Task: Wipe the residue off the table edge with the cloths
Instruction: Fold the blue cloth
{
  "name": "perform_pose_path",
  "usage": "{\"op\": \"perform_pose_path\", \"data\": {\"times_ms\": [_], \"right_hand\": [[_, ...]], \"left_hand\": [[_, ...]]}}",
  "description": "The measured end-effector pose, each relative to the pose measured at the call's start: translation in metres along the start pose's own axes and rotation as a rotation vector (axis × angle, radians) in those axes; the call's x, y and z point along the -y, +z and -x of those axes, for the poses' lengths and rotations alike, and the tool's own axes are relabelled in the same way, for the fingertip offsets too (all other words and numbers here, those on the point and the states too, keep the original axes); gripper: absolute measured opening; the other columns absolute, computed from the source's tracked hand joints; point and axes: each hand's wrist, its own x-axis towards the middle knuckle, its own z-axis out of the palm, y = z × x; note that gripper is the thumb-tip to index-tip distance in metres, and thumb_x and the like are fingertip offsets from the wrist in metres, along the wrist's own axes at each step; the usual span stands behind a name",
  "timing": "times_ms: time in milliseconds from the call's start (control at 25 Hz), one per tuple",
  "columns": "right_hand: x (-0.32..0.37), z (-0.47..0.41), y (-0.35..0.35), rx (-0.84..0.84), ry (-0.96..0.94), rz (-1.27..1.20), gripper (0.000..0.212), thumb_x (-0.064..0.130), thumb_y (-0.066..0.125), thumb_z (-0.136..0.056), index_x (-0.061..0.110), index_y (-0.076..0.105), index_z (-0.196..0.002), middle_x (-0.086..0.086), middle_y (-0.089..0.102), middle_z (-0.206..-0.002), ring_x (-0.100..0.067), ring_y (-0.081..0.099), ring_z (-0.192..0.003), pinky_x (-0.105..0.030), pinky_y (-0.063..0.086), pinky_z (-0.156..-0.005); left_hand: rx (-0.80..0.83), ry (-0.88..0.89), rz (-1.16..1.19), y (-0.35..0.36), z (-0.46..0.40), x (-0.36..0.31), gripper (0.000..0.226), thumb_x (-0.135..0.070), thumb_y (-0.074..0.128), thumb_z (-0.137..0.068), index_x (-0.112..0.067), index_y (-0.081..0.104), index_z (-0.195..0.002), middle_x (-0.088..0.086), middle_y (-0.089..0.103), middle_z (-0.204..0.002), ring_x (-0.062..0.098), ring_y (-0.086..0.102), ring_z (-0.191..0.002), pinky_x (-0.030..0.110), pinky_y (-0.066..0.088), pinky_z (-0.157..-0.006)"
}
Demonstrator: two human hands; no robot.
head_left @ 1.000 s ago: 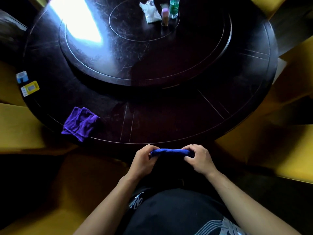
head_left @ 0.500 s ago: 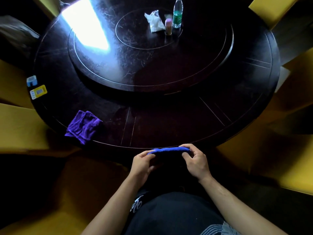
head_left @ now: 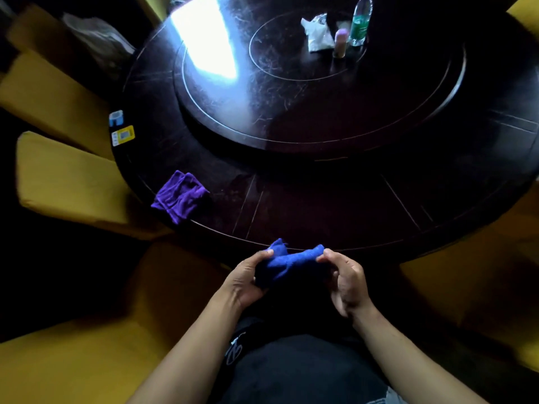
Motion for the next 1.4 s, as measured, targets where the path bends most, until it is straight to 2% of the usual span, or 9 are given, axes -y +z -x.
{"op": "perform_pose_path", "data": {"times_ms": [160,320,480,600,800,920,1040,1160,1400], "right_hand": [[-0.022,-0.010,-0.007,-0.119,0.379,-0.180,0.018,0.029,0.060,-0.093,0.012,0.059,-0.095,-0.014,0.067,-0.082,-0.027,0.065,-0.069,-0.034,0.056,-0.062],[-0.034,-0.027,-0.003,0.068,0.798,-0.136,0.049,0.032,0.064,-0.084,-0.003,0.058,-0.118,-0.021,0.071,-0.089,-0.029,0.070,-0.061,-0.033,0.060,-0.053],[-0.038,-0.065,0.027,0.289,0.891,-0.163,0.074,0.053,0.054,-0.091,-0.012,0.058,-0.125,-0.029,0.069,-0.111,-0.036,0.071,-0.094,-0.041,0.058,-0.085],[-0.047,-0.091,0.067,0.324,0.926,-0.135,0.071,0.051,0.055,-0.093,-0.008,0.053,-0.133,-0.027,0.064,-0.123,-0.036,0.065,-0.108,-0.043,0.044,-0.106],[-0.065,-0.126,0.132,0.230,0.812,-0.137,0.041,0.017,0.064,-0.086,-0.005,0.065,-0.121,-0.025,0.069,-0.115,-0.034,0.070,-0.096,-0.042,0.052,-0.096],[-0.076,-0.150,0.153,0.079,0.556,0.048,0.038,0.002,0.064,-0.085,0.000,0.062,-0.122,-0.025,0.069,-0.116,-0.035,0.070,-0.097,-0.044,0.058,-0.087],[-0.082,-0.167,0.168,-0.072,0.300,0.366,0.034,-0.006,0.068,-0.083,0.003,0.060,-0.115,-0.017,0.071,-0.109,-0.019,0.069,-0.087,-0.027,0.058,-0.073],[-0.090,-0.178,0.179,-0.111,0.193,0.588,0.037,-0.005,0.073,-0.079,0.020,0.057,-0.101,-0.005,0.069,-0.102,-0.014,0.067,-0.086,-0.026,0.056,-0.074],[-0.106,-0.184,0.189,-0.215,0.218,0.903,0.038,0.018,0.074,-0.074,0.026,0.051,-0.104,0.005,0.068,-0.094,-0.007,0.064,-0.080,-0.023,0.048,-0.069]], "left_hand": [[-0.046,0.097,-0.029,-0.006,-0.001,0.011,0.044,0.002,0.049,-0.079,-0.017,0.065,-0.115,0.013,0.068,-0.091,0.027,0.066,-0.076,0.035,0.057,-0.069],[0.052,0.135,-0.008,-0.018,-0.009,0.002,0.041,0.002,0.046,-0.085,-0.018,0.068,-0.113,0.014,0.067,-0.103,0.026,0.065,-0.087,0.038,0.053,-0.080],[0.228,0.081,-0.085,-0.042,-0.024,-0.039,0.049,-0.002,0.052,-0.077,-0.015,0.064,-0.124,0.020,0.064,-0.114,0.031,0.064,-0.099,0.044,0.050,-0.094],[0.264,0.015,-0.100,-0.060,-0.036,-0.080,0.050,-0.005,0.052,-0.080,-0.007,0.059,-0.129,0.027,0.060,-0.119,0.038,0.058,-0.106,0.051,0.040,-0.104],[-0.020,0.181,-0.304,-0.089,-0.064,-0.145,0.026,-0.009,0.072,-0.083,-0.007,0.068,-0.108,0.019,0.071,-0.104,0.026,0.069,-0.083,0.038,0.059,-0.076],[-0.143,0.308,-0.571,-0.110,-0.084,-0.179,0.033,-0.001,0.073,-0.084,-0.009,0.066,-0.115,0.014,0.075,-0.107,0.026,0.071,-0.095,0.042,0.057,-0.090],[-0.171,0.403,-0.840,-0.125,-0.099,-0.198,0.038,-0.001,0.071,-0.084,-0.017,0.065,-0.118,-0.001,0.075,-0.102,0.012,0.072,-0.096,0.033,0.058,-0.091],[-0.216,0.467,-1.029,-0.137,-0.114,-0.210,0.047,-0.006,0.069,-0.083,-0.027,0.064,-0.124,-0.015,0.071,-0.106,-0.010,0.064,-0.095,0.023,0.052,-0.095],[-0.323,0.529,-1.216,-0.153,-0.115,-0.212,0.051,-0.019,0.066,-0.085,-0.031,0.057,-0.133,-0.005,0.071,-0.116,0.010,0.066,-0.106,0.030,0.053,-0.096]]}}
